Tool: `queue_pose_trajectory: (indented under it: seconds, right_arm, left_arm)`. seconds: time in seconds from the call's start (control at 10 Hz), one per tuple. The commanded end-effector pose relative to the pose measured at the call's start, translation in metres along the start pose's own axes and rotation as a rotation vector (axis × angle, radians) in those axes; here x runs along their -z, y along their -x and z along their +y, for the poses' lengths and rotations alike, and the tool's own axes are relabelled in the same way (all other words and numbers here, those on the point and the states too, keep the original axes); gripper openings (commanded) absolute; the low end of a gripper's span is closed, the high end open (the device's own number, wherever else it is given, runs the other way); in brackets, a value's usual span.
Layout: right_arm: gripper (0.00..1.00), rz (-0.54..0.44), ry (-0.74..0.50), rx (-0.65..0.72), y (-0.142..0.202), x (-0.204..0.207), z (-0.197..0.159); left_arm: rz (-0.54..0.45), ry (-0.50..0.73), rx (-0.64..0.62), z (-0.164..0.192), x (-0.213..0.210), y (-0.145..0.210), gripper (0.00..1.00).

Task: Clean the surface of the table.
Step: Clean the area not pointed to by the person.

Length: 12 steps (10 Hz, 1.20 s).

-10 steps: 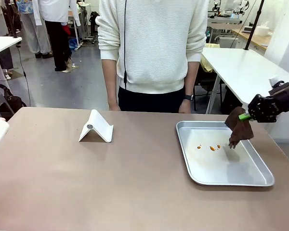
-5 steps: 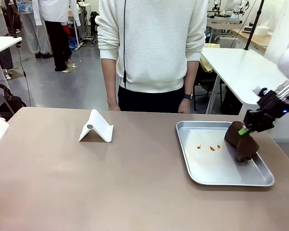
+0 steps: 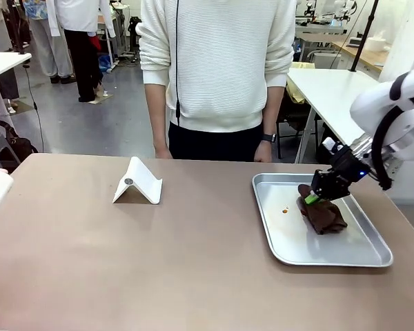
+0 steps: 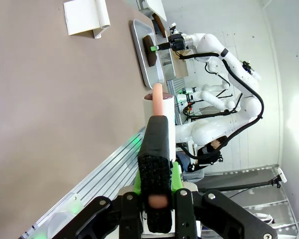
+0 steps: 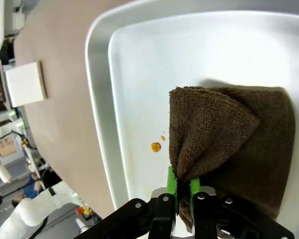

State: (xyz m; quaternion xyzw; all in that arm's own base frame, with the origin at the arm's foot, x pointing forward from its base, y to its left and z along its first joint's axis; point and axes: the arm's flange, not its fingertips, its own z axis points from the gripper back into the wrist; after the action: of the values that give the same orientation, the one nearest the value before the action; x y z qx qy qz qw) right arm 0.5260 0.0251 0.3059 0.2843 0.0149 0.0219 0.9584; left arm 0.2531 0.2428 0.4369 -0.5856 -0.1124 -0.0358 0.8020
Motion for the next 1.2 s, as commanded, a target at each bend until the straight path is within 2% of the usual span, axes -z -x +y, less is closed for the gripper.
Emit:
queue_pose_trajectory:
  seconds: [0.0, 0.5, 0.8, 1.0, 1.1]
  right_arm:
    - [0.0, 0.039, -0.047, -0.045, -0.006, 0.008, 0.009]
    - [0.0, 0.162, -0.077, -0.152, 0.001, 0.054, 0.042]
    - [0.0, 0.274, 0.033, -0.276, 0.011, 0.066, 0.045]
    - [0.0, 0.231, 0.042, -0.241, 0.006, 0.063, 0.04]
    - [0.0, 0.18, 0.049, -0.193, 0.002, 0.059, 0.034]
  left_arm:
    - [-0.012, 0.004, 0.009, -0.003, 0.002, 0.002, 0.22]
    - [-0.012, 0.004, 0.009, -0.003, 0.002, 0.002, 0.22]
    - [-0.012, 0.004, 0.009, -0.003, 0.002, 0.002, 0.22]
    - [-0.012, 0.004, 0.009, -0.003, 0.002, 0.002, 0.22]
    - [-0.012, 0.004, 0.009, -0.003, 0.002, 0.002, 0.22]
